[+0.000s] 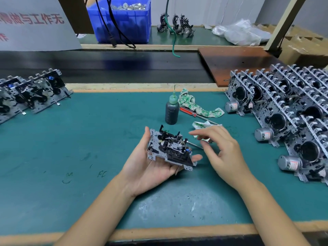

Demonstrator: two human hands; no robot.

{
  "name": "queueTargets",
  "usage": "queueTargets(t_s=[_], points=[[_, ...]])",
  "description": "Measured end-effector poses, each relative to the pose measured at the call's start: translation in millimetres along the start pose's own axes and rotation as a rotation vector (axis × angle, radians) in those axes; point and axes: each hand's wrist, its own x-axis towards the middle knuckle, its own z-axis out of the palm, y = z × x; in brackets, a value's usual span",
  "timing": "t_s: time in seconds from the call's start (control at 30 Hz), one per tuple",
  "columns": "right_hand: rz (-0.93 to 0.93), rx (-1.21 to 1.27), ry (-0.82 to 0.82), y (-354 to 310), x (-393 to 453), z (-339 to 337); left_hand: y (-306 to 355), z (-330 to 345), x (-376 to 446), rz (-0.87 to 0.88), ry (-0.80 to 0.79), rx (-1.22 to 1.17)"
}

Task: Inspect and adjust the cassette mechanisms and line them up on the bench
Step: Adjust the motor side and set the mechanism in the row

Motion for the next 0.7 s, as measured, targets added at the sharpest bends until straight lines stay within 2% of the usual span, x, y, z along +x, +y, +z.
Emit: queueTargets(t_s=[0.1, 0.23, 0.37, 0.43, 0.5, 0.57, 0.63, 0.67, 0.7], points=[[0.023, -0.108, -0.106, 3.7, -1.9, -6.4, 3.1, -5.0, -0.8, -0.024, -0.017, 0.175], [-0.124, -0.442, -0.258, 9.1, -11.3, -17.1, 6.3, -6.6, -4.1, -0.118, 0.037, 0.467], [-0.326, -0.586, -0.259, 1.7, -20.6, -20.8, 13.7, 1.8, -3.5, -0.246, 0.144, 0.727], [-0.346, -0.599, -0.252, 0.4, -22.9, -23.4, 22.6, 2.1, -1.0, -0.275, 0.185, 0.855], [-0.321, -0.583, -0.211, 1.7, -26.1, -25.5, 32.4, 1.2, 0.1, -0.291, 0.172, 0.886], [-0.253, -0.569, -0.138, 2.9, -29.9, -26.1, 39.8, -1.3, -2.2, -0.223, 0.115, 0.767], [-0.179, -0.561, -0.064, 4.2, -33.0, -23.4, 40.3, -5.7, -4.6, -0.033, 0.184, 0.719], [-0.152, -0.564, -0.045, 5.2, -34.3, -20.9, 35.6, -7.7, -7.5, 0.108, 0.28, 0.847], [-0.137, -0.572, -0.032, 6.8, -35.2, -18.3, 27.9, -7.6, -11.8, 0.247, 0.394, 1.094]])
